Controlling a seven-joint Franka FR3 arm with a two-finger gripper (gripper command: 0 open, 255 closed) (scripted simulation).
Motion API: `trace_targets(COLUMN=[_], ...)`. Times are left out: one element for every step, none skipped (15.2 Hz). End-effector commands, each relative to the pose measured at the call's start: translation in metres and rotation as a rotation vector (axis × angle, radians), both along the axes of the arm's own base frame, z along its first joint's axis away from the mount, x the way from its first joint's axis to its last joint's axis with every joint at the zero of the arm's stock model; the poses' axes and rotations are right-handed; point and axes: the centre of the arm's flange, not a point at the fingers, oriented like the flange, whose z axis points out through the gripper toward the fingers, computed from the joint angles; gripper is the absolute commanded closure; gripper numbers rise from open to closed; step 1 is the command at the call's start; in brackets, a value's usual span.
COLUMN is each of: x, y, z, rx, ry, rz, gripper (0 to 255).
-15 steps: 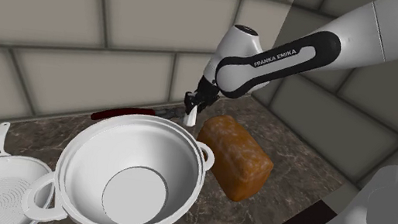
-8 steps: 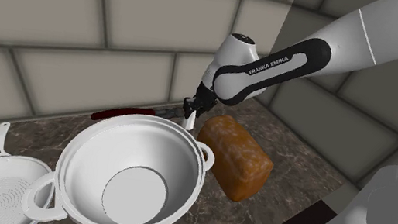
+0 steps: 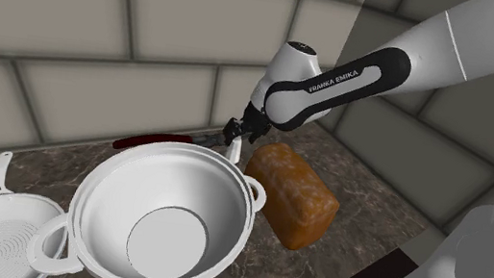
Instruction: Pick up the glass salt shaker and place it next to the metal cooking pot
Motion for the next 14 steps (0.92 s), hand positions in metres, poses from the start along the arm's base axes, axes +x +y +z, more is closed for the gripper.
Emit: trace_targets(x=[0.0,0.0,-0.003,-0.007,-0.01,-0.012,-0.012,-0.012,-0.012,-0.012,-0.012,-0.012,-0.012,-0.012], y=[0.0,0.0,-0.001,-0.003,-0.004,-0.005,-0.005,-0.005,-0.005,-0.005,-0.005,-0.005,-0.005,-0.005], z=[0.0,0.0,0.013,0.025,0.038,0.048,0.048,0.048,0.048,0.048,0.048,0.048,0.048,0.048], rx=[0.0,0.0,0.0,0.0,0.0,0.0,0.0,0.0,0.0,0.0,0.0,0.0,0.0,0.0], ry=[0.0,0.0,0.0,0.0,0.0,0.0,0.0,0.0,0.0,0.0,0.0,0.0,0.0,0.0], rz=[0.0,0.0,0.0,0.0,0.0,0.0,0.0,0.0,0.0,0.0,0.0,0.0,0.0,0.0], gripper=[0,0,0,0,0,0,0,0,0,0,0,0,0,0])
